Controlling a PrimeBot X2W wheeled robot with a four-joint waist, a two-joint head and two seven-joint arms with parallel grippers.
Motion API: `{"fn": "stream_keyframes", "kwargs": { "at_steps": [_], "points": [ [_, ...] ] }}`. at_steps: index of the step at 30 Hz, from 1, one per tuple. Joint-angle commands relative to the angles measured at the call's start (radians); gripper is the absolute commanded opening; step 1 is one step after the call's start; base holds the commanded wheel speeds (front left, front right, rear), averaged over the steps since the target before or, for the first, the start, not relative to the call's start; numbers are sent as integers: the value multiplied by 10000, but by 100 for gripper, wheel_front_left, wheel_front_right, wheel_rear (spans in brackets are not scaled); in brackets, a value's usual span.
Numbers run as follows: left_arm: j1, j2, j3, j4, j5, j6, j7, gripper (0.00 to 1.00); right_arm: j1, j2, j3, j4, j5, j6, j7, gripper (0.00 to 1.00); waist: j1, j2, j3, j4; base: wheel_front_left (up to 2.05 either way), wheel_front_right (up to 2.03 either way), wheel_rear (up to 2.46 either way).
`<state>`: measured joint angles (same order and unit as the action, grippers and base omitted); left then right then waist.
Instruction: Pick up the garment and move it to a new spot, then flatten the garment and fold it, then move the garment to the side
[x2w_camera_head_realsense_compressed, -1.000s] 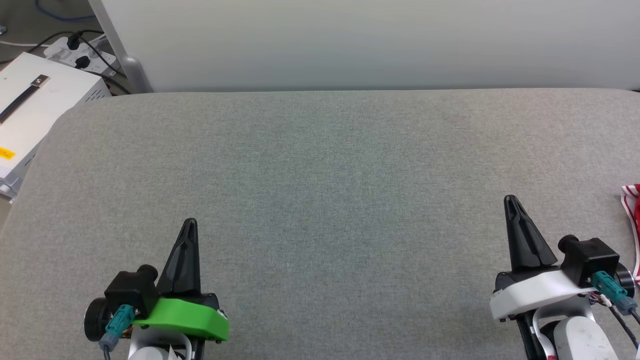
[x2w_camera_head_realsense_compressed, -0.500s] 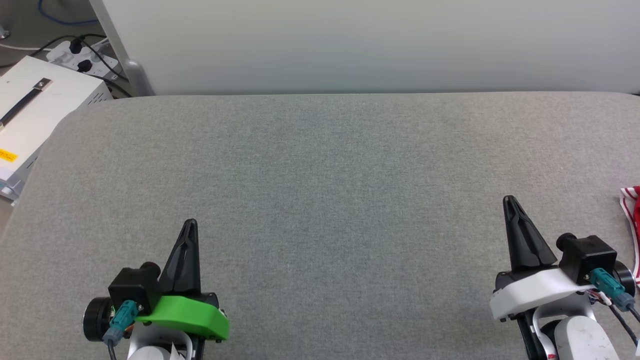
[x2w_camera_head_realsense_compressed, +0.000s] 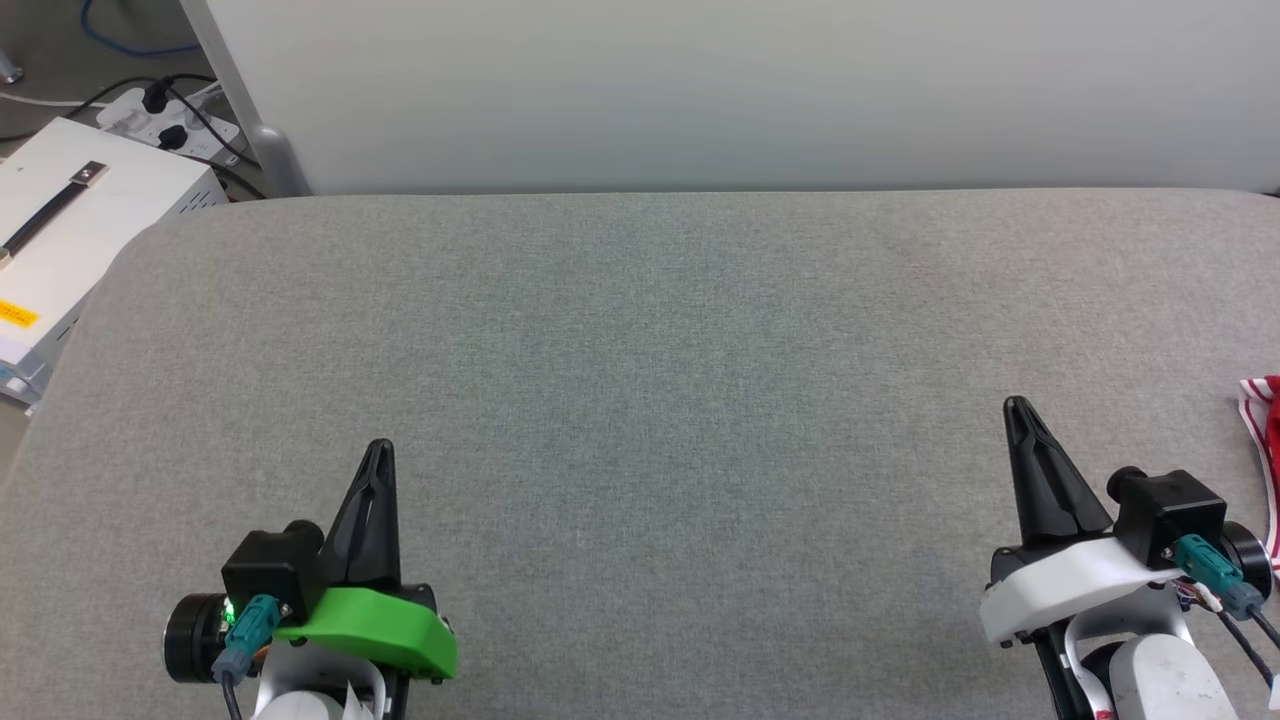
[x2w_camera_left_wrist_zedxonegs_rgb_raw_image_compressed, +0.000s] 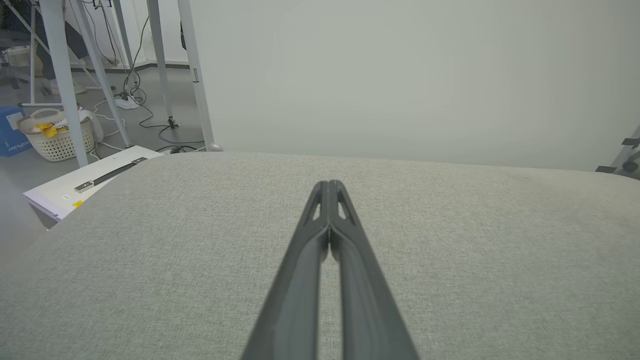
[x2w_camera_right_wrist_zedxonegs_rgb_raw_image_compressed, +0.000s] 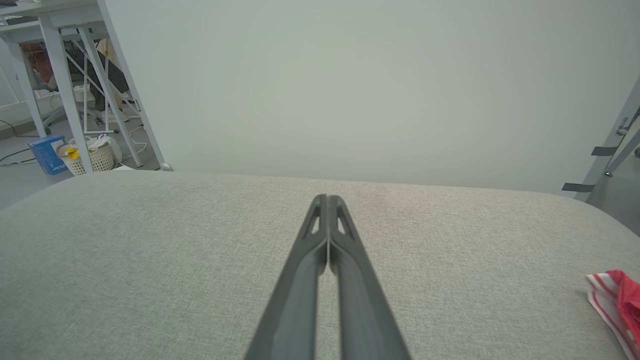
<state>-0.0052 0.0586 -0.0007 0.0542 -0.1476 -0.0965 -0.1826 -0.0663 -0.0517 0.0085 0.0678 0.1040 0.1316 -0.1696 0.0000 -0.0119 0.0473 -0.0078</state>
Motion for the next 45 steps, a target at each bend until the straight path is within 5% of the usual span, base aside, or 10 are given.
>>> {"fn": "stream_keyframes", "kwargs": {
  "at_steps": [1, 45],
  "points": [
    [16, -24, 2, -44, 147, 80, 65, 0, 153, 4, -6, -64, -89, -3, 82, 0, 0, 36, -7, 2, 0, 0, 0],
    [35, -56, 5, -310, 857, 554, 1007, 0, 426, 10, -49, -392, -598, -6, 945, 0, 0, 80, -256, 42, 0, 0, 0]
  ]
}}
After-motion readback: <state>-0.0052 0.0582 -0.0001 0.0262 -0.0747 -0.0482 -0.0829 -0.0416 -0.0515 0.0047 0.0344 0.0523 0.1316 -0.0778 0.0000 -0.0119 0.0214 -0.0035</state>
